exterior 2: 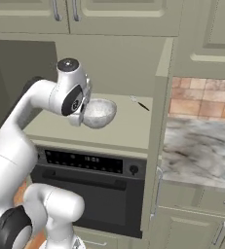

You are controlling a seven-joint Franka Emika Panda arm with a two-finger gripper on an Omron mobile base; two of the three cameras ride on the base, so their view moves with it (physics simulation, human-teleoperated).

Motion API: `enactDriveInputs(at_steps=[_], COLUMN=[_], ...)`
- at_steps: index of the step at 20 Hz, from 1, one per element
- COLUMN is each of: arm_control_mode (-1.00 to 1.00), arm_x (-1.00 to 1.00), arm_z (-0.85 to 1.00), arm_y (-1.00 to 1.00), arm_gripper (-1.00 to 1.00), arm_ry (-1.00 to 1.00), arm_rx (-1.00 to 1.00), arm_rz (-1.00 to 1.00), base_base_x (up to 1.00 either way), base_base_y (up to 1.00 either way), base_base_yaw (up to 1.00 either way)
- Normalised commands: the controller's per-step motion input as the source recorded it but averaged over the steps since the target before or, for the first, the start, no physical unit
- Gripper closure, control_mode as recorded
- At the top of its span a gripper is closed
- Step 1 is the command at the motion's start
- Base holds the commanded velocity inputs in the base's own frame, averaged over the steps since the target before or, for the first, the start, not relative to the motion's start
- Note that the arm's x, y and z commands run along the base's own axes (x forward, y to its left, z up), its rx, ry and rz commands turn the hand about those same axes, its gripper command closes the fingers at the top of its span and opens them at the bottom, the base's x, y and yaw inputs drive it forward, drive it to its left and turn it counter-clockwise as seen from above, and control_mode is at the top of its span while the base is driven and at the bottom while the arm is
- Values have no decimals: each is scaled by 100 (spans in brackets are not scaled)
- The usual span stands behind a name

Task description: Pick the mug and place it in the sink. Pick the bowl and place it in the open cabinet and then close the cabinet.

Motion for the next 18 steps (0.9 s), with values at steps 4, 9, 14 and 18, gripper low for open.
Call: enactDriveInputs(at_steps=[4,9,14,18], arm_control_mode=[-100,-100,-100,-100], arm_x=[-85,-72,-70,-74], arm_z=[0,27,69,59], arm_y=[1,0,-5,0], arm_gripper=[-100,-100,-100,-100], arm_ry=[-14,-8,0,0], arm_rx=[-2,-1,0,0], arm_rz=[-1,0,0,0], base_base_x=[0,0,0,0], base_base_y=[0,0,0,0], base_base_yaw=[0,0,0,0])
